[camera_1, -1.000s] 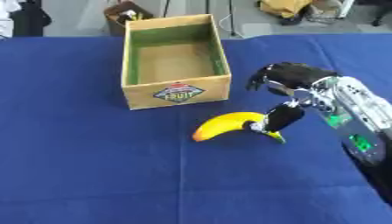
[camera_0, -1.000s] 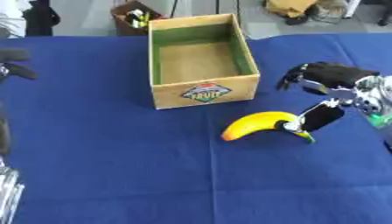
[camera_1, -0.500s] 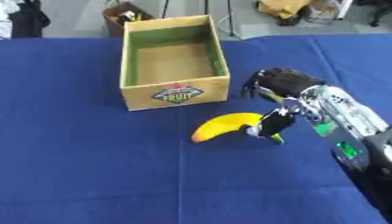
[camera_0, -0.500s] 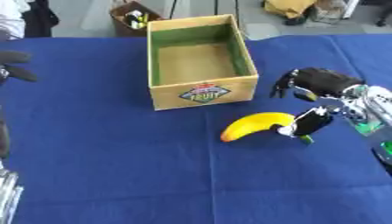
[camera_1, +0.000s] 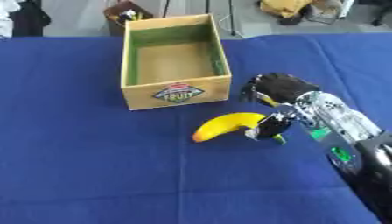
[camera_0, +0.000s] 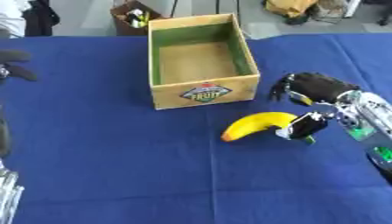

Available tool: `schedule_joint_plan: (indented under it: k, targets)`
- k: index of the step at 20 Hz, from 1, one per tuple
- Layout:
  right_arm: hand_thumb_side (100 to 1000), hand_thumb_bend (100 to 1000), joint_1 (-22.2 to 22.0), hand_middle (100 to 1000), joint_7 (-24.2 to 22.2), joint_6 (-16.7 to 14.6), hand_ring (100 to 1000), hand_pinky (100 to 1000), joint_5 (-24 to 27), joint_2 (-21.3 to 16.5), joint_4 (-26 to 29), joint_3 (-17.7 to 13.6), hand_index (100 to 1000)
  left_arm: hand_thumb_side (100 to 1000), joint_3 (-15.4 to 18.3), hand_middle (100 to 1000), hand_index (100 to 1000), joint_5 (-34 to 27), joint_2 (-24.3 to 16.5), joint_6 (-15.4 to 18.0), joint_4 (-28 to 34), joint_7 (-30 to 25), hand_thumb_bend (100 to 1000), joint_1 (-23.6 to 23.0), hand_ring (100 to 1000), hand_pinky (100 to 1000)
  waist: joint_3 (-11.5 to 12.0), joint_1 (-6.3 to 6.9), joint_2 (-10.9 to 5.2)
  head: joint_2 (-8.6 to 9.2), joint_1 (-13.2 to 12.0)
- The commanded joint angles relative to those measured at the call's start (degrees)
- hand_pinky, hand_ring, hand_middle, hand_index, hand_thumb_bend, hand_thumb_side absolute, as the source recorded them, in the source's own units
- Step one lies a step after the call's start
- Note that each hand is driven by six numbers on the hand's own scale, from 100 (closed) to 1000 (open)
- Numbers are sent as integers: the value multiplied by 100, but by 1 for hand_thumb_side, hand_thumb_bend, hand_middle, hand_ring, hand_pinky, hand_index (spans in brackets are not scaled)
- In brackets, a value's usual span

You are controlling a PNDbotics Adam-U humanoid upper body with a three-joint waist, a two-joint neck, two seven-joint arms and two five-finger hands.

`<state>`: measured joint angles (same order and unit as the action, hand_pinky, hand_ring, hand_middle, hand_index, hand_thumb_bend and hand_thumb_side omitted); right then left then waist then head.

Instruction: Pick up objects on the table and place them in the box.

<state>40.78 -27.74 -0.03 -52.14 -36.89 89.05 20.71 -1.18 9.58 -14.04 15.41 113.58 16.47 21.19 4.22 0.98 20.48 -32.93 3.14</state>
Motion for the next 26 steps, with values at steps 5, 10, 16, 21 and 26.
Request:
schedule_joint_plan:
  k: [5, 10, 16, 21, 26]
  targets:
    - [338, 376, 19, 589, -45, -125, 759, 736, -25, -41, -2, 1, 731, 1000, -18, 701, 801, -37, -41, 2, 101, -15, 100, 64, 614, 469, 4, -2, -99, 62, 11]
    - [357, 354, 14, 558, 79, -108, 743, 719, 54, -35, 11, -7, 694, 1000, -20, 701, 801, -40, -37, -3, 101, -17, 100, 66, 614, 469, 16, 3, -92, 68, 8]
    - [366, 304, 4, 529, 146, -103, 728, 702, 84, -26, -7, 10, 664, 1000, -26, 701, 801, -44, -34, -11, 101, -21, 100, 71, 615, 469, 16, 4, -85, 68, 6]
    - [375, 255, 1, 532, 172, -93, 729, 700, 94, -27, -21, 20, 664, 1000, -30, 701, 801, -45, -29, -15, 101, -20, 100, 76, 615, 469, 21, 2, -76, 71, 9]
    - [348, 264, -7, 566, 70, -125, 752, 713, 60, -10, -126, 16, 697, 1000, -32, 701, 801, -44, -25, -11, 101, -17, 100, 87, 616, 469, 41, 4, -62, 92, 17]
